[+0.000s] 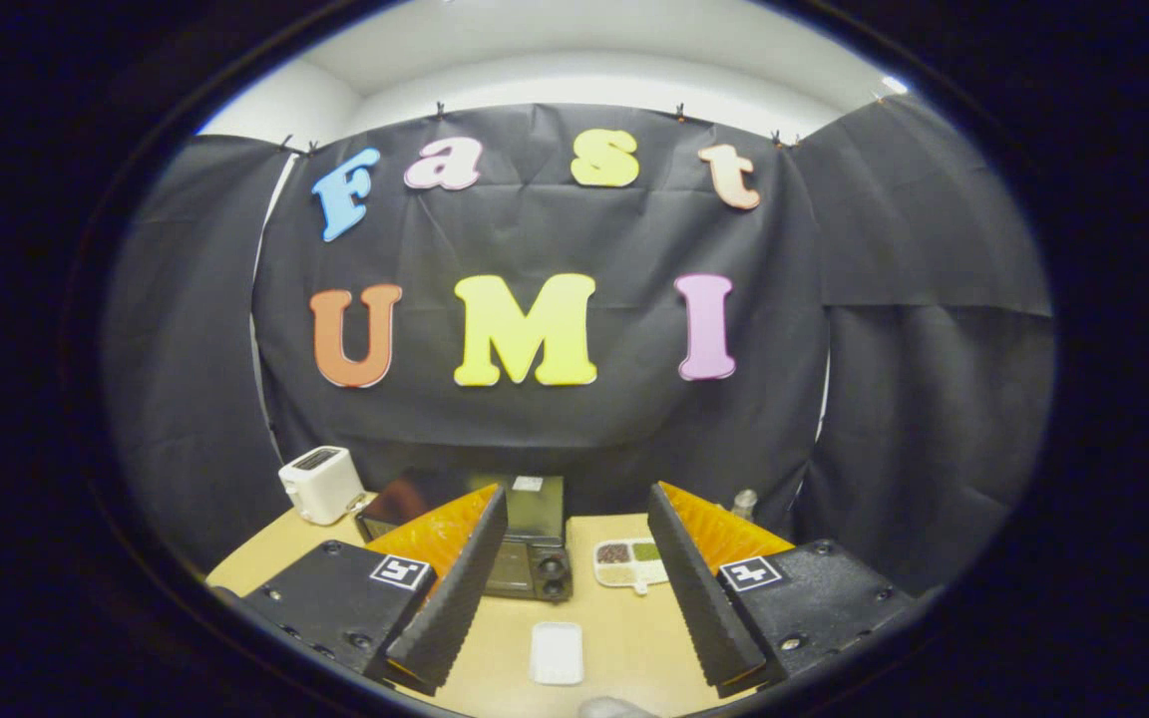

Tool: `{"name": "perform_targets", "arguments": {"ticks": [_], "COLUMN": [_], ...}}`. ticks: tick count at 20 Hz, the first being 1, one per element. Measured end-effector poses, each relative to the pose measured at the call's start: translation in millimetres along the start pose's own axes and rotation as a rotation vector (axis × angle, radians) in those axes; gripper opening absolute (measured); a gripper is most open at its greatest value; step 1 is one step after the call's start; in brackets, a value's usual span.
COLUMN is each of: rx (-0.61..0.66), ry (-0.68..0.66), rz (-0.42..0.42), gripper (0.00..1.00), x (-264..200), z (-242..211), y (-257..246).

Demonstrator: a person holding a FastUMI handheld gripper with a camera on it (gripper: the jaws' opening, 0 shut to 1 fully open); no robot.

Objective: Open the toaster oven, put the food inside, and close the toaster oven door.

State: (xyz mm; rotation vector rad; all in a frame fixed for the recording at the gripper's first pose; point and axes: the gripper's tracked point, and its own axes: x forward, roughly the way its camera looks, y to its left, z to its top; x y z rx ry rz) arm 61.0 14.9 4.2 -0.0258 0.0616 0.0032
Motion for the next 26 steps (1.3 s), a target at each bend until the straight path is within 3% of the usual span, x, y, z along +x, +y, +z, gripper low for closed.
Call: {"name": "perform_targets", "arguments": {"ticks": [3,26], "rx": [0.014,0.012], "ry": [-0.031,-0.073], "rz": [0.01,0.036], "gripper": [1.0,1.0], "x": [-17.0,-51.9], "z": [11.9,14.6], "y": [-19.1,-43.0]}}
